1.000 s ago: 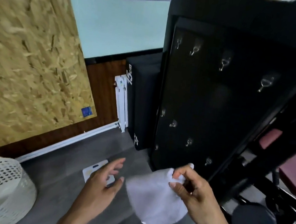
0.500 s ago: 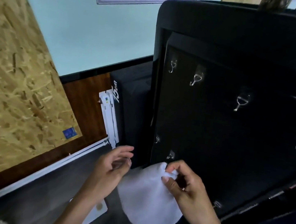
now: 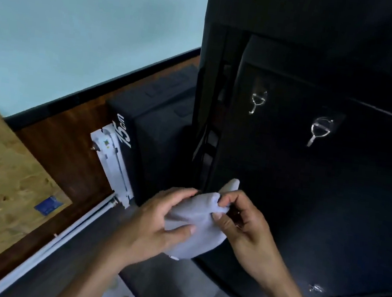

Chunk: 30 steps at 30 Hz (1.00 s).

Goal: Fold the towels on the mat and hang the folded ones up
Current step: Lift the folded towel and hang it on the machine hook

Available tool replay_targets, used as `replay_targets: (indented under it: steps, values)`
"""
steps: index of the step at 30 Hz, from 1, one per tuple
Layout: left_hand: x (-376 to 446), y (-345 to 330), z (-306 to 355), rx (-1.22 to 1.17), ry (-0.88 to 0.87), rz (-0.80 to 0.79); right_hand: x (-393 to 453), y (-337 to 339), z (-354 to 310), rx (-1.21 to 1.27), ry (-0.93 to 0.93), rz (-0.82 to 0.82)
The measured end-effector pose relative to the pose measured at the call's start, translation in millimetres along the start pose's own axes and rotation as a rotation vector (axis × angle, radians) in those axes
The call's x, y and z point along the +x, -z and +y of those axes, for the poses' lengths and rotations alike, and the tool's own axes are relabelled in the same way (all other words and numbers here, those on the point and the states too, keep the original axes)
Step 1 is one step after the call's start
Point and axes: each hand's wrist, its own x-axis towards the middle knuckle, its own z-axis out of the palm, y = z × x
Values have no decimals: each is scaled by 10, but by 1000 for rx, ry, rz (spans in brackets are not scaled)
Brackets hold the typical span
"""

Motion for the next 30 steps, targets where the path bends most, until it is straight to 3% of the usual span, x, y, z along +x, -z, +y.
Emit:
replay_targets:
  steps: [11, 16, 20, 25, 27, 30]
  values:
    - [554, 363, 12, 9, -76, -16, 624, -146, -74, -50, 5, 31]
    - [697, 316, 133, -9, -99, 150, 778, -109, -74, -254, 7, 247]
    - [876, 306, 311, -60, -137, 261, 922, 24, -191, -117, 9, 286]
    - [1218, 421, 681, 29, -259, 300, 1183, 199, -414, -82, 153, 560]
    - [1347, 457, 851, 65, -301, 313, 1273, 246, -442, -156, 193, 665]
    - [1535, 430, 1003, 136, -306, 296, 1363, 319, -392, -454, 223, 810]
